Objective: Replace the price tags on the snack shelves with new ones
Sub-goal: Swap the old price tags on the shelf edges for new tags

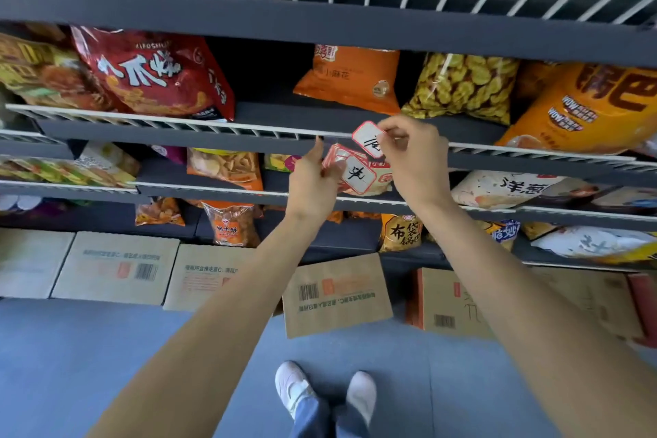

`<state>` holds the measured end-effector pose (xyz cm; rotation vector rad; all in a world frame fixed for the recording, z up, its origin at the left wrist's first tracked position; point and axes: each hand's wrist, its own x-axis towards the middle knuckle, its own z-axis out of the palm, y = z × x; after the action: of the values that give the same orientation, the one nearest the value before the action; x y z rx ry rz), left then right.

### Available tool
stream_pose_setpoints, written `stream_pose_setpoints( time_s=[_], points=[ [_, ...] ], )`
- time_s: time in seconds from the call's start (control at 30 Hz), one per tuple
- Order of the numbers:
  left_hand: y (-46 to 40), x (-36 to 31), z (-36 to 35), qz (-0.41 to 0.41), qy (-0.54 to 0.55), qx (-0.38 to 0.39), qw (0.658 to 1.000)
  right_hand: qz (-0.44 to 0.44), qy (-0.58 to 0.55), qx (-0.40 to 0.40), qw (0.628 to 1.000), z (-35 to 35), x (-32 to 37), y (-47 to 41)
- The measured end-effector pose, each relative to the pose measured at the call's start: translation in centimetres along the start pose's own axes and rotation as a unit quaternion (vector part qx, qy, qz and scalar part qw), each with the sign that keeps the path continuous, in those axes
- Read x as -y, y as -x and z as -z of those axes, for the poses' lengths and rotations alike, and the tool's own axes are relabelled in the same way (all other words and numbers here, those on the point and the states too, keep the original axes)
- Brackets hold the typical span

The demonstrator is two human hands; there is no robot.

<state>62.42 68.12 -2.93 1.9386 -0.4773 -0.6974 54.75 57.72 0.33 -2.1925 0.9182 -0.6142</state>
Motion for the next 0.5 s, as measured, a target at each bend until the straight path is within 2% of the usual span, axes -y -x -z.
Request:
stream_pose_setpoints(
  time_s=[0.1,0.3,0.5],
  points=[
    [0.1,0.1,-0.3,-0.020,-0.002,0.025,0.999,0.015,0.020,-0.015,1.000,-0.6,0.5,-0.1],
    [0.0,0.9,-0.5,-0.030,0.030,-0.007,0.999,0.017,0.049,-0.044,0.998,-0.8,0.1,0.6],
    [0.0,1.4,-0.1,-0.045,0.029,0.022,0.998,0.058,0.123,-0.040,0.990,-0.6,-0.1,0.4]
  ],
)
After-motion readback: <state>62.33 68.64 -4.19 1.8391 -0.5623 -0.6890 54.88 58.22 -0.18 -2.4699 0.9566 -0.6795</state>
